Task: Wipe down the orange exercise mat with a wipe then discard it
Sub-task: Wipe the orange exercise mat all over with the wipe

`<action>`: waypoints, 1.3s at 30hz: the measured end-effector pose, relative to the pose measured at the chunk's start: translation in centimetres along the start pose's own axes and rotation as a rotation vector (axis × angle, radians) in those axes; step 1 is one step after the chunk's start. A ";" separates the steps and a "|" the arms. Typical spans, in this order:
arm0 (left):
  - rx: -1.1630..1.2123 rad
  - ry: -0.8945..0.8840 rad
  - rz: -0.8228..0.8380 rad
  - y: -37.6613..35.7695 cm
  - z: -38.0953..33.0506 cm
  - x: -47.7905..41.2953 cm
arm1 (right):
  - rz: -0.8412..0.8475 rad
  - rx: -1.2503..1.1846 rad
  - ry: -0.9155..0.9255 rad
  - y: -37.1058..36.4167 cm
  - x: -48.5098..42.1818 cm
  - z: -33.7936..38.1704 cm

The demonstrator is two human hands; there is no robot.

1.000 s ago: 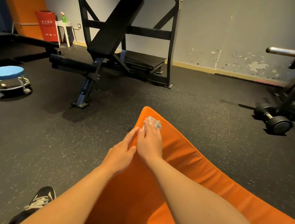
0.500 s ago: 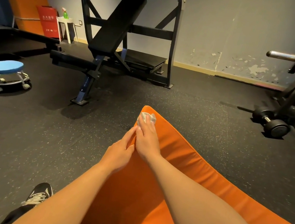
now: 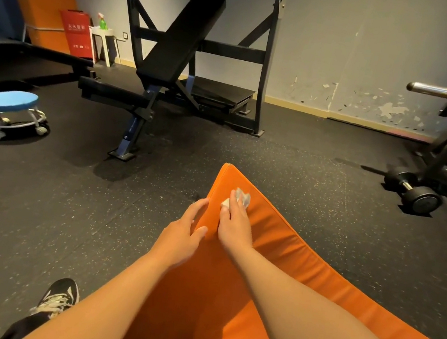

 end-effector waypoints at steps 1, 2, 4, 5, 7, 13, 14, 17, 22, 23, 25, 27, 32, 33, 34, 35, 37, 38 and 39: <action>0.023 0.011 0.000 0.0 0.1 0.0 | 0.017 0.006 -0.076 -0.3 0.6 -0.6; 0.033 0.016 0.007 0.0 0.2 0.1 | 0.024 0.001 -0.144 -0.4 0.9 -0.8; 0.014 -0.015 0.036 -0.1 0.2 0.2 | -0.019 -0.028 -0.138 0.1 0.1 0.0; -0.005 -0.037 0.047 -0.1 0.2 0.3 | -0.054 -0.028 -0.066 0.5 -0.6 0.8; -0.045 -0.064 0.063 -0.2 0.2 0.5 | -0.109 -0.005 0.087 1.3 -2.0 2.2; -0.046 -0.030 0.035 -0.3 0.5 0.5 | -0.026 0.268 0.318 0.0 0.0 1.0; -0.044 -0.017 0.018 -0.2 0.6 0.3 | -0.009 0.277 0.337 -0.1 0.5 0.7; -0.055 -0.024 0.011 0.2 0.7 0.4 | -0.026 0.239 0.379 0.4 -1.0 0.7; -0.039 -0.066 0.086 -0.5 0.3 1.6 | -0.182 -0.017 0.078 2.9 -4.3 1.2; -0.036 -0.069 0.082 -0.6 0.2 1.5 | -0.193 -0.023 0.062 2.9 -4.3 1.2; -0.038 -0.062 0.067 -0.5 0.2 1.2 | -0.188 -0.028 0.164 2.2 -3.2 2.2; -0.052 -0.049 0.049 -0.4 0.5 0.6 | -0.104 0.000 0.298 0.6 -1.6 2.8; -0.045 -0.044 0.045 -0.7 0.5 0.7 | -0.070 0.137 0.281 0.0 -0.8 3.4; -0.038 -0.049 0.043 -0.8 0.6 0.7 | -0.093 0.171 0.289 0.4 -1.1 3.3; -0.030 -0.048 0.042 -0.7 0.6 0.7 | -0.102 0.187 0.295 0.8 -1.2 3.4; -0.023 -0.044 0.041 -0.7 0.7 0.6 | -0.093 0.179 0.288 0.9 -1.1 3.3; -0.027 -0.018 0.039 -0.8 0.9 0.4 | -0.051 0.154 0.285 0.3 0.1 3.1; -0.029 0.004 0.029 -0.7 1.0 0.3 | -0.022 0.155 0.303 -0.3 0.8 3.0; -0.027 0.023 0.012 -0.6 1.2 0.2 | 0.001 0.162 0.324 -0.7 1.4 2.8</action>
Point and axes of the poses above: each hand's wrist, its own x-axis away from the middle knuckle, its own y-axis out of the back of the hand, z = x × y, the point moved 2 cm from there along -x, towards the middle knuckle, and after that the axes turned 6 degrees about -x, right-handed, at the moved point
